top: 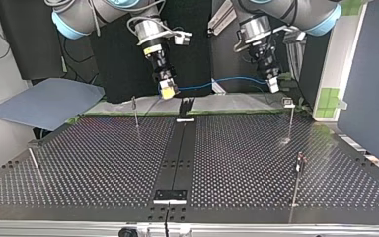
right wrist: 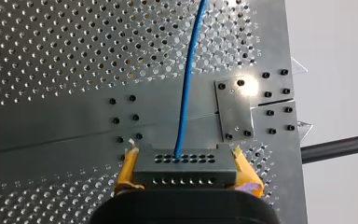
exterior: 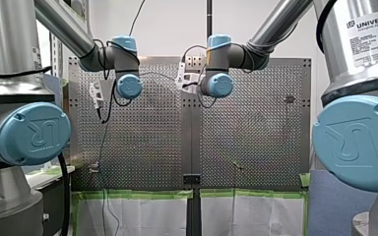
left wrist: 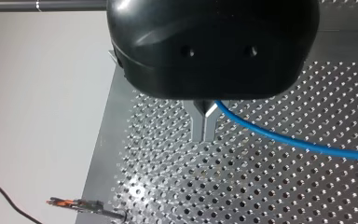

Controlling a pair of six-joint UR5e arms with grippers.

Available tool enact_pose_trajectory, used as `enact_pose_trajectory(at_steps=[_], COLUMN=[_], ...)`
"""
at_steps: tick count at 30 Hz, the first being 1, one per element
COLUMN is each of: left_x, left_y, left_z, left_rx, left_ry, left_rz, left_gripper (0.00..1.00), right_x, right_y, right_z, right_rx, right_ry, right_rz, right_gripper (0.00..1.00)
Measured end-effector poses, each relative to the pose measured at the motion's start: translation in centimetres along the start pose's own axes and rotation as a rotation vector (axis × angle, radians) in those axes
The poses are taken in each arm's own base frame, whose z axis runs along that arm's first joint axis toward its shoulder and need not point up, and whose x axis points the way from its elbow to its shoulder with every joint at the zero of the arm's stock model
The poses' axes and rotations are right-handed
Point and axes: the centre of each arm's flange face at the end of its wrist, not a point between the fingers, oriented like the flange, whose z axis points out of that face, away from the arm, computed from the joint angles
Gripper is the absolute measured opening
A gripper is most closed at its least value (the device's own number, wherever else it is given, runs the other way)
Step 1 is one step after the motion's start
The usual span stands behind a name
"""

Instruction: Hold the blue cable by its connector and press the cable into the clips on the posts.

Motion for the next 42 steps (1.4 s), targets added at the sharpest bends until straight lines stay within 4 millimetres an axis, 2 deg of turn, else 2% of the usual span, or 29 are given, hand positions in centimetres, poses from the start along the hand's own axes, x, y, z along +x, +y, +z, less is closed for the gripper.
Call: enact_pose_trajectory(at_steps=[7, 18, 24, 30, 42], left_x=[-1.5, -2.6, -3.1, -4.6, -8.7], left_y=[-0.3, 0.6, 1.3, 1.7, 2.6], left_z=[1.3, 3.3, 5.4, 8.1, 12.7], left_rx=[-0.019, -0.061, -0.061, -0.056, -0.045], left_ry=[-0.012, -0.035, -0.053, -0.088, -0.141], left_rz=[-0.018, -0.046, -0.072, -0.085, -0.123], left_gripper=[0.00, 0.00, 0.00, 0.00, 0.00], right_x=[0.6, 1.9, 3.5, 5.0, 3.9], right_y=[-0.1, 0.1, -0.2, -0.9, -2.0], right_z=[0.6, 1.8, 3.1, 4.6, 7.2], right_rx=[0.011, 0.013, 0.025, 0.039, 0.054], right_ry=[0.013, 0.035, 0.059, 0.080, 0.056], right_rz=[0.002, 0.003, 0.003, 0.002, -0.012], right_gripper=[0.00, 0.00, 0.00, 0.00, 0.00])
